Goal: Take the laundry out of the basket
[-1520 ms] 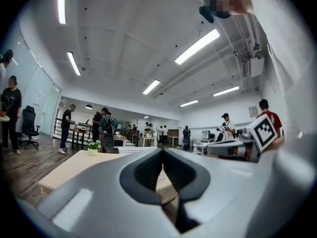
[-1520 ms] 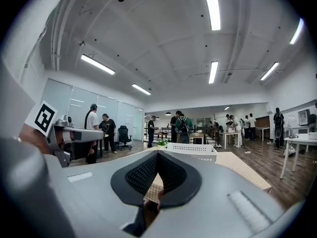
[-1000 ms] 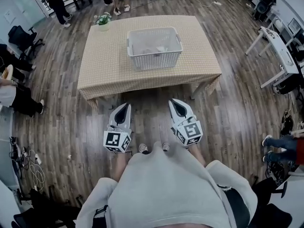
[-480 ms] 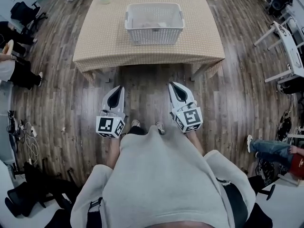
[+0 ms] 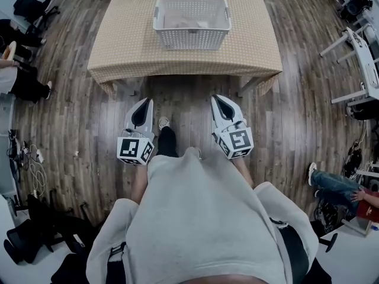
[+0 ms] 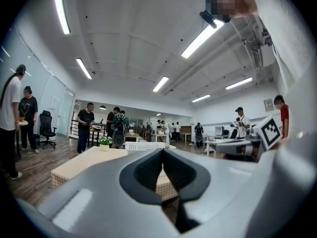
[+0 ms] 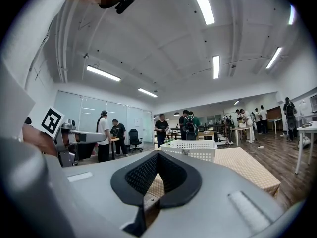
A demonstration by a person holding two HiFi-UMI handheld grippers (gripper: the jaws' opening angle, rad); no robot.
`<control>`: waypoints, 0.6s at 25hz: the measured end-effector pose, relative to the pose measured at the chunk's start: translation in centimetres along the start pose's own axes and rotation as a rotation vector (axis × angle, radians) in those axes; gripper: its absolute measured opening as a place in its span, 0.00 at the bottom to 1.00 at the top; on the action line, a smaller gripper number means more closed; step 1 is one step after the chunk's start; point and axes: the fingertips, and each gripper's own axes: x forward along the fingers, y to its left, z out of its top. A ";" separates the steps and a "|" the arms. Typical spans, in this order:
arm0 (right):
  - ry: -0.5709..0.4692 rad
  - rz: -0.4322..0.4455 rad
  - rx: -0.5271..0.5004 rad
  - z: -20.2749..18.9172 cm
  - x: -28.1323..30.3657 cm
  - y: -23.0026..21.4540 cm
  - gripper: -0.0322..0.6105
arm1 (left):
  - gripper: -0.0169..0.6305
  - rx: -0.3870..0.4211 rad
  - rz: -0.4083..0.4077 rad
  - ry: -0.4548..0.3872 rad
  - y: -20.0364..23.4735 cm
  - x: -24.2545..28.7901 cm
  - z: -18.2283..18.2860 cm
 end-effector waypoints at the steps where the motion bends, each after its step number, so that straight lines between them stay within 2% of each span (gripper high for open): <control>1: -0.003 0.002 -0.003 0.2 0.5 -0.3 0.05 | 0.04 0.002 0.001 -0.003 0.2 0.5 0.1; 9: -0.011 -0.018 -0.020 0.8 6.4 -2.9 0.05 | 0.04 0.000 -0.021 -0.033 3.9 6.8 0.5; 15: 0.001 -0.073 -0.031 0.8 14.0 -5.4 0.05 | 0.04 -0.022 -0.083 -0.050 9.3 14.8 0.1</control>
